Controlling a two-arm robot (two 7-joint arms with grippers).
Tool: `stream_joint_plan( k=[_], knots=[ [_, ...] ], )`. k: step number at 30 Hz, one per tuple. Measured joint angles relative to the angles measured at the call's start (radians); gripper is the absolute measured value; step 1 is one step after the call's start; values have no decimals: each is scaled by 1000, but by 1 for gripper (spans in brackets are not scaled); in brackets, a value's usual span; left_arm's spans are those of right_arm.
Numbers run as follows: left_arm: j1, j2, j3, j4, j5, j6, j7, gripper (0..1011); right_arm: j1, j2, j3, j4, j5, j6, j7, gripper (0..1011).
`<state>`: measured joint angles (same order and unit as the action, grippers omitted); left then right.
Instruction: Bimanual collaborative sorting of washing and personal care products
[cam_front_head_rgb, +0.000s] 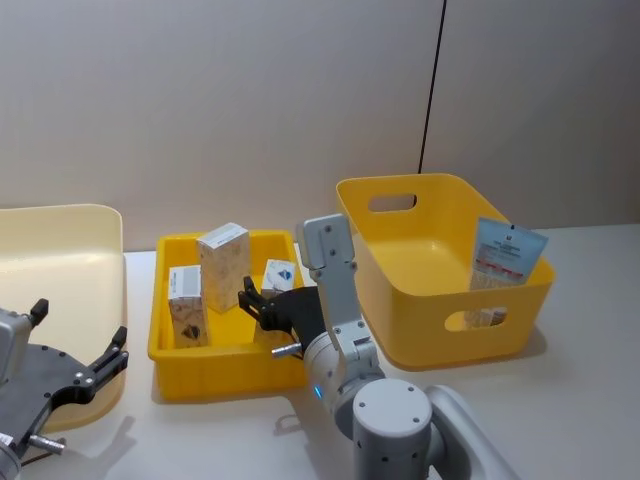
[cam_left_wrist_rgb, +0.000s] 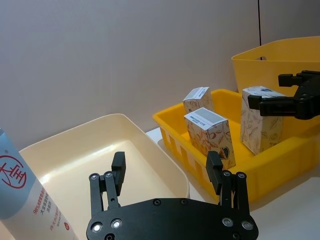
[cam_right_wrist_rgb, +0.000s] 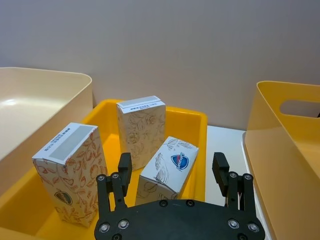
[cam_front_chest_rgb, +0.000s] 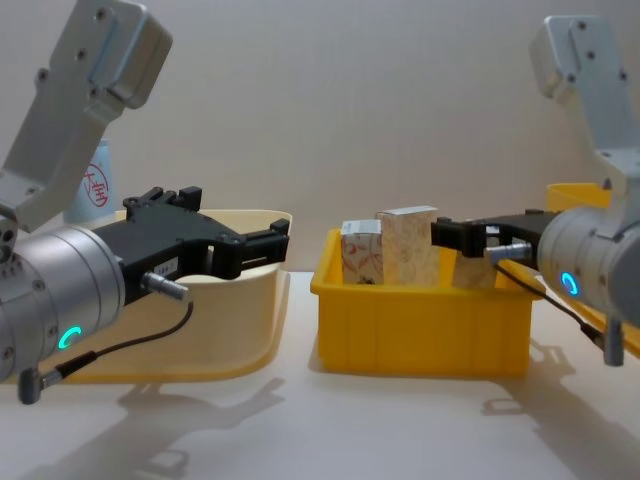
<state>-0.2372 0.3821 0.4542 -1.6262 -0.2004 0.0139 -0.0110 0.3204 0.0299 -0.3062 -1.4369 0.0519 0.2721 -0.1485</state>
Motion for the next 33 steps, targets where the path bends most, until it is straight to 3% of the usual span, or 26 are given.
stream_joint_plan(
  k=[15, 18, 30, 33],
  knots=[
    [0, 0, 0, 0, 0, 0, 0, 1003, 11, -20, 19, 25, 1, 19, 3, 1001],
    [0, 0, 0, 0, 0, 0, 0, 1003, 13, -22, 22, 28, 2, 22, 3, 959],
    [0, 0, 0, 0, 0, 0, 0, 1003, 16, -27, 26, 33, 3, 26, 5, 627],
    [0, 0, 0, 0, 0, 0, 0, 1004, 16, -27, 27, 34, 3, 27, 6, 489]
  ],
)
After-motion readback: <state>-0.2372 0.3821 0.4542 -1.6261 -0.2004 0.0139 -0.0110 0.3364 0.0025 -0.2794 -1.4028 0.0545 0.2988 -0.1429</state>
